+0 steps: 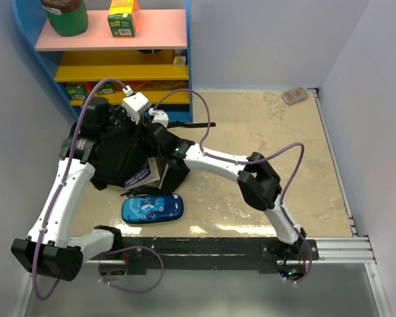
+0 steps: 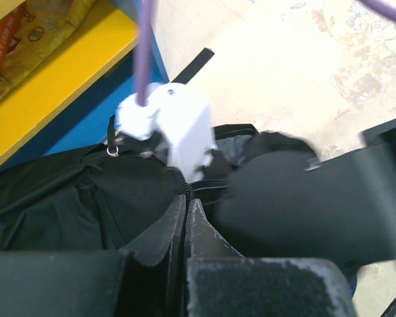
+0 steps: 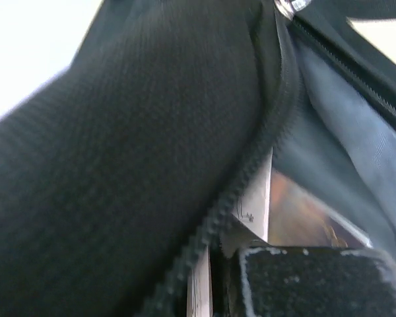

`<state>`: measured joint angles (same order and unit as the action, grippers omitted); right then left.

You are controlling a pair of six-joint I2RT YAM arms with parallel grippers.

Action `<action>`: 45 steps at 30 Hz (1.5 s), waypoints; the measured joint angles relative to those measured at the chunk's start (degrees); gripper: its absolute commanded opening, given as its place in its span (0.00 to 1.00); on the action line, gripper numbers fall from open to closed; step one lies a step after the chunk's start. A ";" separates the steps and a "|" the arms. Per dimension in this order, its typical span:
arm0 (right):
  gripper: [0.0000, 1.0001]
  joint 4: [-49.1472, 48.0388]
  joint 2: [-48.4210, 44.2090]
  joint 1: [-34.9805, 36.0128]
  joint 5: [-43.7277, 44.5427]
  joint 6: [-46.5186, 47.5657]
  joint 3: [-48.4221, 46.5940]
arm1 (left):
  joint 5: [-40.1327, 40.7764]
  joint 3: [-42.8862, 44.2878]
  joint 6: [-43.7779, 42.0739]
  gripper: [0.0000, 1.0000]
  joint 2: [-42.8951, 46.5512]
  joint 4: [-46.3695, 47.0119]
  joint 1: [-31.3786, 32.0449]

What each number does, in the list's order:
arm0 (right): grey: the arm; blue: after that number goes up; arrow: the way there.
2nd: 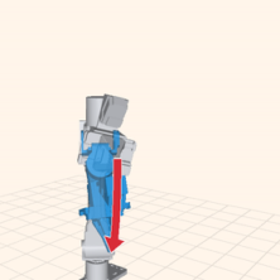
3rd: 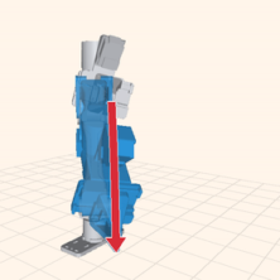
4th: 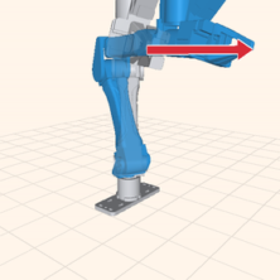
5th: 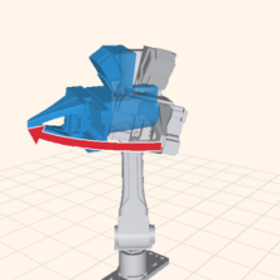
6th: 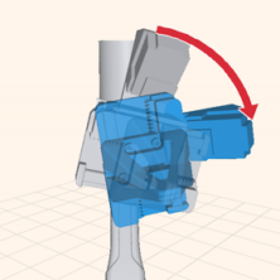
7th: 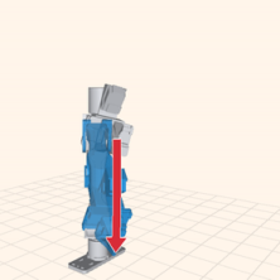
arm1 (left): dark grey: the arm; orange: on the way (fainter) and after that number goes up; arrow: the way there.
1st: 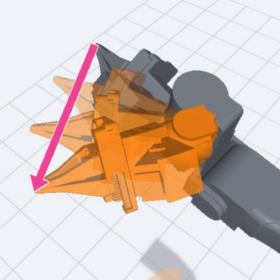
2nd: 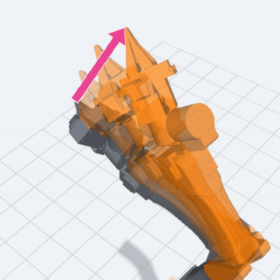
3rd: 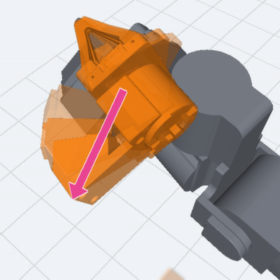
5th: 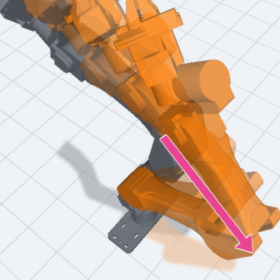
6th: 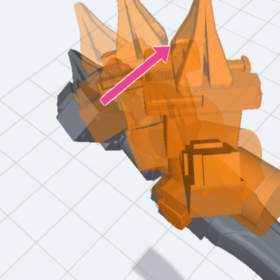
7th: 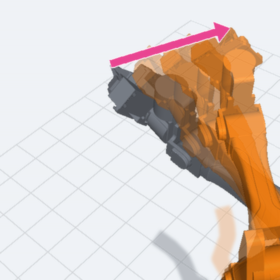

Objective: Pack the student bag
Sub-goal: Place the book in the student bag.

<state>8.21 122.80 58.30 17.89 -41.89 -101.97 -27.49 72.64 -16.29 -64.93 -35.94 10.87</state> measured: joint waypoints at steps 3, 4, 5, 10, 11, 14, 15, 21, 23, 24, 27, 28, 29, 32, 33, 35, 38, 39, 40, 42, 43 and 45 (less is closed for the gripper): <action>0.38 2.01 5.22 0.04 1.14 0.68 -7.67 | 1.46 0.00 -0.79 0.00 0.00 0.28 -0.55; 0.42 2.80 6.47 -0.11 1.22 0.76 -9.53 | 2.16 -0.02 -0.83 0.00 0.00 0.68 -1.03; 0.50 3.28 6.99 -0.24 1.66 0.81 -10.16 | 2.91 -0.11 -0.83 0.00 0.00 1.16 -1.11; 0.64 3.34 -2.99 -1.44 4.24 0.39 5.57 | 5.81 -2.91 -0.42 0.00 0.07 4.72 -0.39; 0.66 3.76 -6.08 -1.57 5.33 0.33 9.35 | 6.62 -3.74 -0.24 0.00 0.07 5.81 -0.35; 0.70 5.75 -18.16 -2.05 10.91 -0.28 20.94 | 8.98 -4.76 0.42 0.00 -0.17 8.09 -0.39; 0.71 6.21 -20.87 -2.14 12.17 -0.61 22.86 | 9.55 -4.76 0.61 0.00 -0.31 8.57 -0.42; 0.70 4.92 -28.37 -3.80 14.27 -3.26 33.51 | 12.98 -3.65 1.25 0.00 -1.53 9.66 -0.94; 0.54 2.19 -25.68 -4.94 10.34 -3.69 36.96 | 14.93 -1.97 1.29 0.00 -2.08 8.90 -1.05; 0.46 0.55 -24.00 -5.51 7.65 -3.78 38.51 | 16.33 -0.90 1.29 0.00 -2.40 8.39 -1.09; 0.22 -3.85 -18.80 -7.04 -0.22 -4.72 41.35 | 21.40 2.58 1.33 0.00 -3.56 6.73 -1.16; 0.19 -5.05 -17.57 -7.41 -2.97 -4.87 41.31 | 23.67 3.96 1.40 0.00 -4.02 6.10 -1.36; 0.12 -5.57 -17.11 -7.54 -4.22 -4.50 40.96 | 25.27 4.85 1.70 0.00 -4.31 5.70 -1.51; 0.01 -5.95 -16.39 -7.80 -7.72 -3.28 36.26 | 30.36 7.23 2.23 0.00 -4.59 4.94 -2.12; 0.00 -5.88 -16.06 -7.85 -8.35 -2.43 33.29 | 31.82 7.65 2.29 0.00 -4.59 4.96 -2.25; 0.00 -5.57 -15.23 -8.00 -9.38 -0.87 26.53 | 34.27 7.96 2.29 0.00 -4.57 5.11 -2.47; 0.05 -6.75 -13.53 -8.20 -10.60 1.22 16.48 | 38.23 7.98 2.21 0.00 -4.50 5.51 -3.13; 0.10 -7.43 -13.09 -8.22 -11.26 1.79 13.77 | 39.43 7.98 2.12 0.00 -4.50 5.53 -3.52; 0.19 -7.87 -12.74 -8.17 -11.47 2.38 11.45 | 40.72 7.98 1.92 0.00 -4.50 5.49 -4.04; 0.26 -8.81 -12.81 -8.20 -11.47 3.50 9.73 | 42.32 7.98 1.70 0.00 -4.50 5.49 -5.64; 0.32 -8.90 -13.07 -8.24 -11.43 3.80 10.03 | 42.73 7.98 1.68 0.00 -4.44 5.75 -6.43; 0.36 -10.43 -14.14 -8.52 -11.15 4.20 13.75 | 42.93 7.98 1.75 0.00 -4.15 6.05 -8.50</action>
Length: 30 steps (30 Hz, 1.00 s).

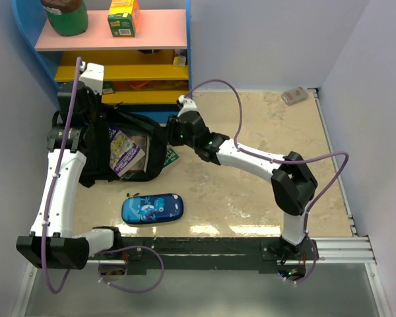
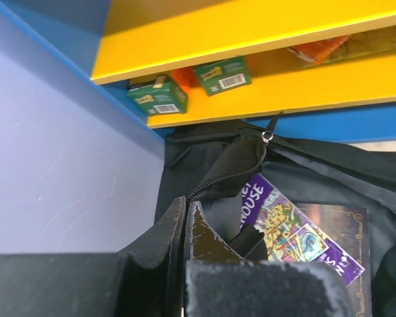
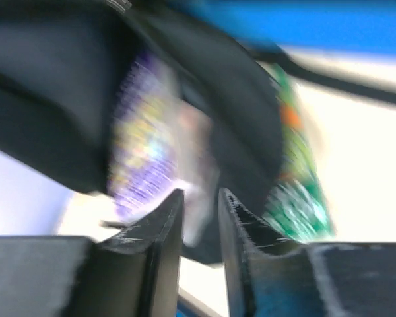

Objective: Pack the student bag
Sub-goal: Place the book in the student bag, then pick up the book from the center of the board.

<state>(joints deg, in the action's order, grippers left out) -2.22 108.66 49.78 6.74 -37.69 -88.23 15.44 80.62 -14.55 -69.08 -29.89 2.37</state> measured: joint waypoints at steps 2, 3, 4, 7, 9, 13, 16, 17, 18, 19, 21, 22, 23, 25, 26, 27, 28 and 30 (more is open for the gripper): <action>0.43 -0.76 -1.07 -0.83 0.15 -0.15 6.03 | -0.26 0.00 0.07 0.00 0.42 0.02 -1.25; 0.45 -0.74 -1.01 -1.42 0.26 -0.22 8.41 | -0.37 0.00 0.09 0.00 0.57 0.02 -1.29; 0.48 0.07 -0.22 -2.10 0.50 -0.26 9.90 | -0.52 0.00 0.26 0.00 0.74 0.02 -1.29; 0.51 1.81 4.24 -3.50 1.70 -0.17 10.45 | -0.96 -0.04 0.50 0.00 0.85 0.04 -1.25; 0.52 2.47 6.80 -4.04 2.56 -0.11 10.45 | -1.57 -0.35 0.50 0.00 0.98 0.20 -1.25; 0.54 3.69 10.12 -4.02 3.61 0.04 9.29 | -4.00 -1.90 0.50 0.00 2.23 0.39 -1.25; 0.54 3.80 10.75 -3.91 4.17 0.20 6.84 | -5.46 -2.91 0.50 0.00 3.02 0.50 -1.25; 0.54 3.61 10.91 -3.89 4.24 0.20 6.38 | -6.05 -3.15 0.50 0.00 3.19 0.59 -1.25; 0.54 3.39 10.95 -3.78 4.26 0.20 6.27 | -6.56 -3.43 0.50 0.00 3.34 0.68 -1.25; 0.54 3.30 10.95 -3.72 4.28 0.22 6.27 | -7.06 -3.63 0.50 0.00 3.45 0.68 -1.25; 0.54 2.84 11.06 -3.63 4.26 0.22 6.27 | -8.17 -3.91 0.50 0.00 3.61 0.74 -1.25; 0.54 2.49 11.19 -3.54 4.26 0.24 6.25 | -8.74 -4.26 0.50 0.00 3.78 0.94 -1.25; 0.54 2.38 11.52 -3.37 4.31 0.33 5.95 | -9.29 -4.63 0.50 0.00 4.02 1.09 -1.25; 0.55 2.71 13.38 -2.95 4.92 0.87 3.87 | -10.23 -5.16 0.48 0.00 4.39 1.22 -1.25; 0.55 2.75 14.62 -2.71 5.33 1.16 2.49 | -10.56 -5.33 0.50 0.00 4.55 1.25 -1.25; 0.55 3.39 16.15 -2.29 6.03 1.53 0.57 | -10.84 -5.46 0.48 0.00 4.70 1.27 -1.25; 0.55 3.85 17.97 -1.75 6.64 1.88 -1.49 | -11.13 -5.53 0.48 0.00 4.79 1.25 -1.25; 0.55 5.05 20.26 -0.46 8.94 2.49 -5.46 | -11.47 -5.53 0.48 0.00 4.83 1.25 -1.25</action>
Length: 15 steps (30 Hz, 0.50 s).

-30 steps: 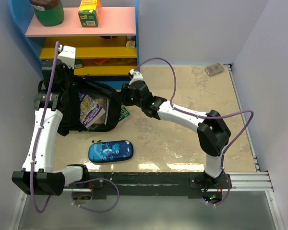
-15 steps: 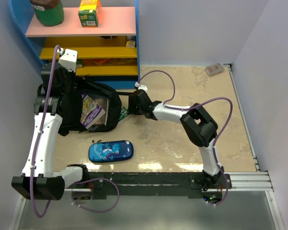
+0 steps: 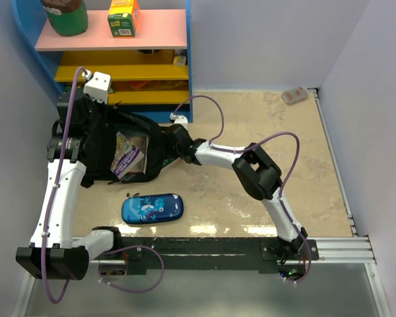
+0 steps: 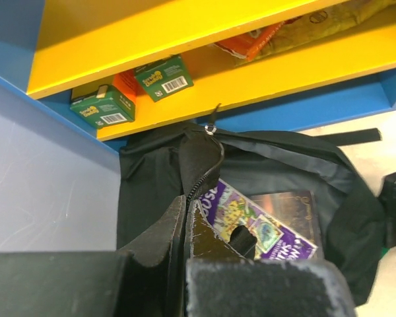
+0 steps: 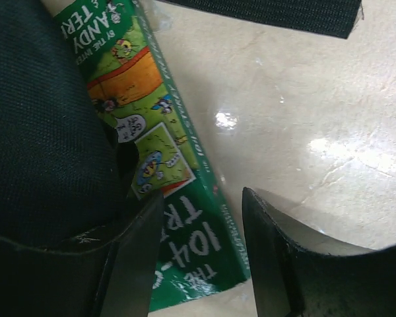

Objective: Pack the student bag
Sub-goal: Pick up the book from the center of the board.

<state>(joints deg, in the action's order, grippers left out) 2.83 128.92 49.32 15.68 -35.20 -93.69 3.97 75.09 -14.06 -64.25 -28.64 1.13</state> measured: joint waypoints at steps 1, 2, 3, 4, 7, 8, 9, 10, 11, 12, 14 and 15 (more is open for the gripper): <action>0.55 1.01 0.55 0.57 1.09 0.33 -1.20 | -0.31 0.00 -0.02 0.00 0.04 -0.13 -0.02; 0.55 1.57 0.90 0.96 1.73 0.52 -1.84 | -0.46 -0.02 -0.02 0.00 0.07 -0.22 -0.02; 0.55 2.12 1.09 1.38 2.62 0.74 -2.34 | -0.66 -0.07 -0.02 0.00 0.09 -0.20 -0.04; 0.54 2.49 1.11 1.75 3.74 0.87 -2.51 | -0.87 -0.17 -0.02 0.00 0.15 -0.22 -0.04; 0.43 2.84 1.18 2.45 5.97 1.18 -2.56 | -1.36 -0.74 -0.02 0.00 0.42 -0.13 -0.04; 0.26 3.17 1.31 2.75 6.91 1.33 -2.78 | -1.60 -0.83 -0.02 0.00 0.48 -0.15 -0.04; 0.17 3.52 1.66 3.19 7.72 1.38 -3.34 | -1.77 -0.85 -0.04 0.00 0.55 -0.15 -0.04; 0.09 3.98 2.05 3.78 10.10 1.86 -4.02 | -1.86 -0.85 -0.04 0.00 0.59 -0.15 -0.07; 0.02 4.26 2.08 4.20 11.74 2.27 -4.04 | -1.90 -0.85 -0.02 0.00 0.63 -0.15 -0.07; 0.00 4.15 2.01 4.55 13.03 2.36 -3.61 | -1.97 -0.85 -0.04 0.00 0.66 -0.15 -0.07; 0.00 1.81 1.03 5.22 15.93 2.05 -0.66 | -2.08 -0.85 -0.04 0.00 0.68 -0.15 -0.09; 0.00 0.50 0.22 5.44 16.39 1.46 1.05 | -2.08 -0.85 -0.04 0.00 0.68 -0.15 -0.09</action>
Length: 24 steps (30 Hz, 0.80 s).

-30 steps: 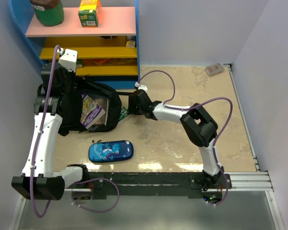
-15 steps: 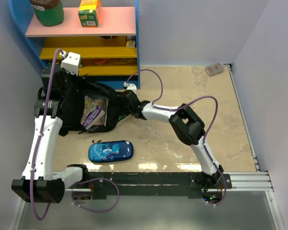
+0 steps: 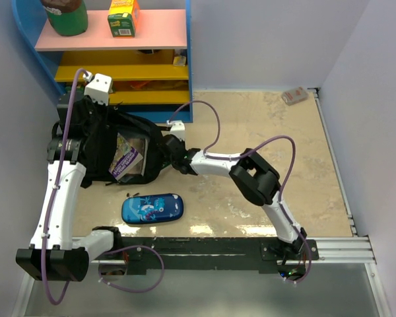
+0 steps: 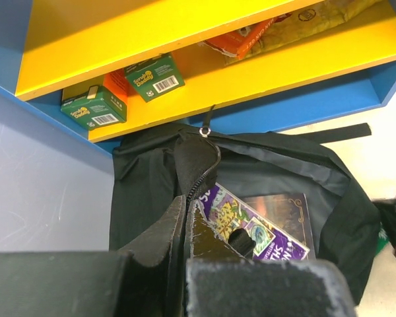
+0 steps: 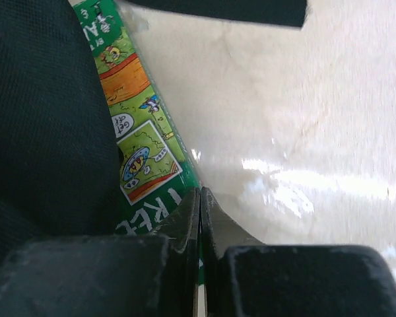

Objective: Pack the student bag
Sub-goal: Pick up the book from the center of the board.

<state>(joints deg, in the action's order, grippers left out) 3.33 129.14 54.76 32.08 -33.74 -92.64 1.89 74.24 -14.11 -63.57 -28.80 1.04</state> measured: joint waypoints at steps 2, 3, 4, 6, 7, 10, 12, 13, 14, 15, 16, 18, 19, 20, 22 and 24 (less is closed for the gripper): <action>0.00 -2.78 -2.25 0.52 0.33 -1.27 4.83 | -0.02 0.00 0.00 0.00 0.04 0.00 0.00; 0.00 -4.22 -3.63 0.83 0.39 -2.14 7.39 | -0.04 0.00 0.02 0.00 0.07 -0.02 0.00; 0.00 -5.25 -5.09 1.14 0.37 -3.10 9.77 | -0.07 0.00 0.02 0.00 0.09 -0.02 0.00; 0.00 -7.10 -7.93 1.62 0.37 -5.07 14.69 | -0.20 0.00 0.02 0.00 0.11 -0.02 0.00; 0.00 -7.65 -9.33 1.84 0.37 -5.99 16.70 | -0.24 0.00 0.02 0.00 0.15 0.00 0.00; 0.00 -8.37 -12.79 2.12 0.66 -8.46 21.73 | -0.44 0.00 0.02 0.00 0.35 0.00 0.00; 0.00 -7.85 -14.25 2.05 1.16 -10.12 23.47 | -0.61 0.00 0.02 0.00 0.48 -0.02 0.00; 0.00 -7.39 -15.04 1.90 1.31 -10.73 24.15 | -0.66 0.00 0.02 0.00 0.55 -0.02 0.00; 0.00 -5.84 -15.76 1.75 1.44 -10.62 24.65 | -0.70 0.00 0.02 0.00 0.59 -0.04 0.00; 0.00 -3.32 -16.68 1.46 1.46 -10.19 25.99 | -0.72 0.00 0.02 0.00 0.61 -0.04 0.00; 0.05 -1.25 -17.27 1.38 1.99 -10.05 27.63 | -0.72 0.00 0.02 0.00 0.66 -0.04 0.00; 0.15 1.14 -19.45 1.36 2.56 -7.34 28.98 | -0.63 0.00 0.02 0.00 0.70 -0.02 0.00; 0.16 1.99 -20.28 1.44 2.54 -6.05 29.33 | -0.61 0.00 0.04 0.00 0.70 -0.02 0.00; 0.18 2.73 -21.40 1.55 1.57 -3.52 29.68 | -0.55 0.00 0.09 0.00 0.70 0.00 0.00; 0.21 3.02 -23.08 2.36 0.28 1.49 29.55 | -0.28 0.00 0.28 0.00 0.70 0.02 0.00; 0.30 3.06 -24.09 3.52 -0.79 6.82 28.74 | 0.04 0.00 1.16 0.00 0.70 0.09 0.00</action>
<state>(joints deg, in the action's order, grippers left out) 6.39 105.06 58.28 31.29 -26.92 -63.90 1.93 74.24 -12.95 -62.87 -28.71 1.04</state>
